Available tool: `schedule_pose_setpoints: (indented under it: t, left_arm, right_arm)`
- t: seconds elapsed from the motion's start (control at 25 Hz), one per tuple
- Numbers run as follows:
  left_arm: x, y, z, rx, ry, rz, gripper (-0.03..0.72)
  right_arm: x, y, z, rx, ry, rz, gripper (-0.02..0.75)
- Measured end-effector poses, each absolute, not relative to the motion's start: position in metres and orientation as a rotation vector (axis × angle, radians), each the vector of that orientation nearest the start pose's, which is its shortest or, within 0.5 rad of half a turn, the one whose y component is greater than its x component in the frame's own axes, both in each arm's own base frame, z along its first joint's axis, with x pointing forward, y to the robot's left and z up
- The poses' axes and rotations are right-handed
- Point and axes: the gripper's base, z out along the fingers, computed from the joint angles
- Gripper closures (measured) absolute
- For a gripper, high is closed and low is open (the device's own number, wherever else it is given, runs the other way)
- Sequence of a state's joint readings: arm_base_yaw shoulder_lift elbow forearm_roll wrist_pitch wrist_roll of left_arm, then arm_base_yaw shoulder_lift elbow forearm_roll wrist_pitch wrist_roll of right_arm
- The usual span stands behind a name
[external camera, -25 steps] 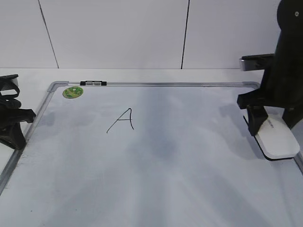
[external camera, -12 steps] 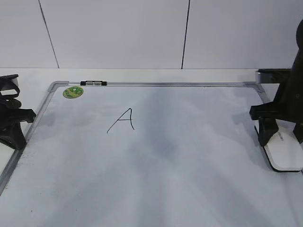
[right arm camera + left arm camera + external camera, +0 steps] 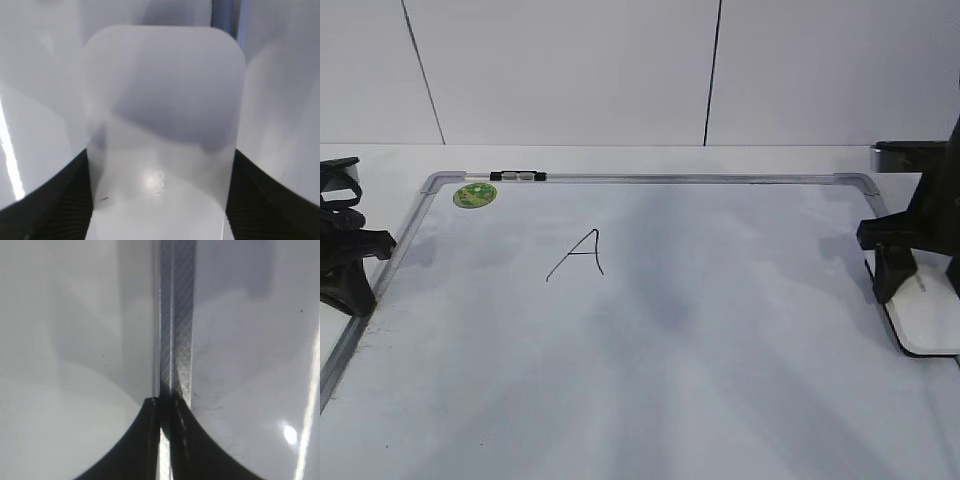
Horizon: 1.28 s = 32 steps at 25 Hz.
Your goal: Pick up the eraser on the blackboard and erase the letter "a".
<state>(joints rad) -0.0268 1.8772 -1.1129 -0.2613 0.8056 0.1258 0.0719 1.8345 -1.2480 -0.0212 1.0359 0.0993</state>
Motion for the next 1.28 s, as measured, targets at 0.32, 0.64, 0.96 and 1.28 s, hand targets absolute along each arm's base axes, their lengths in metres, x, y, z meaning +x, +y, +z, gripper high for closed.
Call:
schedule_pose_setpoints:
  t: [0.32, 0.64, 0.96, 1.28]
  left_arm:
    - [0.3399, -0.0261, 0.1517, -0.031, 3.031, -0.291, 0.673]
    - [0.3400, -0.0262, 0.1517, -0.033, 3.030, -0.293, 0.673]
    - [0.3400, -0.0262, 0.1517, -0.033, 3.030, -0.293, 0.673]
    - [0.3400, -0.0262, 0.1517, -0.033, 3.030, -0.293, 0.673]
  right_arm:
    - [0.3442, 0.0226, 0.1939, 0.018, 3.102, -0.033, 0.174]
    - [0.3447, 0.0216, 0.1939, 0.007, 3.096, -0.050, 0.174]
    - [0.3465, 0.0216, 0.1940, 0.008, 3.076, -0.049, 0.073]
    - [0.3466, 0.0214, 0.1945, 0.006, 3.078, -0.052, 0.062]
